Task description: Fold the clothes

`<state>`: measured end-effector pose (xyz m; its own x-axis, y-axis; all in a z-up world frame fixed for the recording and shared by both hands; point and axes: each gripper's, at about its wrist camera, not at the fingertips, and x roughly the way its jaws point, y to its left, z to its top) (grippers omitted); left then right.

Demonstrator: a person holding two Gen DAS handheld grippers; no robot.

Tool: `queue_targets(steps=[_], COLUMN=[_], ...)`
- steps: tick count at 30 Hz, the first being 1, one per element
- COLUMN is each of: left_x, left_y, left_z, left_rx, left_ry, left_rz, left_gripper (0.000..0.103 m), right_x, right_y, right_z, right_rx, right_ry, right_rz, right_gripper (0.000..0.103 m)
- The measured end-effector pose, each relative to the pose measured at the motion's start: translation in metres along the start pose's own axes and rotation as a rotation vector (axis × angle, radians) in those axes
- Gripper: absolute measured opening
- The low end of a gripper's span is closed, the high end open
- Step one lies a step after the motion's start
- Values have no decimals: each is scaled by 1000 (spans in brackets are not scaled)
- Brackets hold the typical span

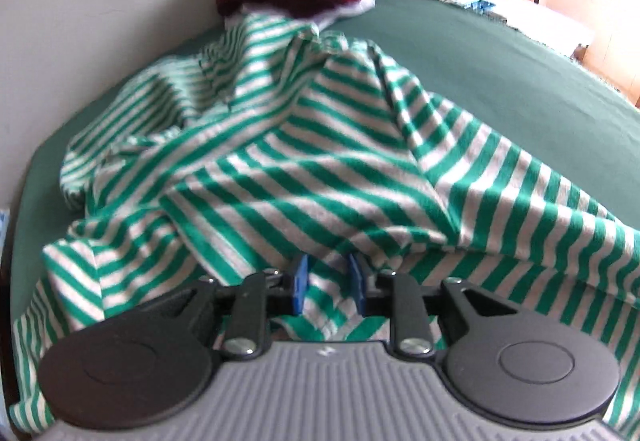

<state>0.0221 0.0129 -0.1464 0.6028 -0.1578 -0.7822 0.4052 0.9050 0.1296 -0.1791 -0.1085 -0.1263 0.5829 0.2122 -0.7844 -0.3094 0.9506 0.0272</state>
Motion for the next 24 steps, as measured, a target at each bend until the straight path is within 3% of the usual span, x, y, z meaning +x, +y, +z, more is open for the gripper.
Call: queue_targets(steps=[2,6,8,10,13,16,18,20,22,23,24], left_x=[-3,-5,-5,-12,-42,-62,-58,-47,-34,-28,-26], left_y=[5,13,16,12,-3,-37,-61,-84,-99,-105,-109], left_z=[0,-2,-1,2,5,9,11,12,10,8,6], left_rx=[-20,-51,-61,-58,-60,-9,22,46,52,56,61], left_ry=[4,20,29,32,-33,-84,-69,-37,-3,17,19], left_rz=[1,47,67,86,31,-51,-95,-113,-118,-111,-100], left_gripper=[5,8,12,10,8,13,19,18,18,17,16], right_x=[-9,4,-2,-15,-35,-36,-30,-27,-26,-26,-25], right_y=[2,6,2,-8,-24,-34,-37,-39,-40,-41,-42], right_z=[0,-11,-18,-26,-39,-60,-68,-73,-74,-74,-74], right_rx=[-3,-22,-18,9,49,72,87,97,98,99,99], right_ry=[-12,35,16,11,3,42,30,22,18,16,14], right_rz=[61,96,117,134,160,103,62,35,32,30,28], right_gripper=[3,4,15,15,24,24,24,33,35,33,24])
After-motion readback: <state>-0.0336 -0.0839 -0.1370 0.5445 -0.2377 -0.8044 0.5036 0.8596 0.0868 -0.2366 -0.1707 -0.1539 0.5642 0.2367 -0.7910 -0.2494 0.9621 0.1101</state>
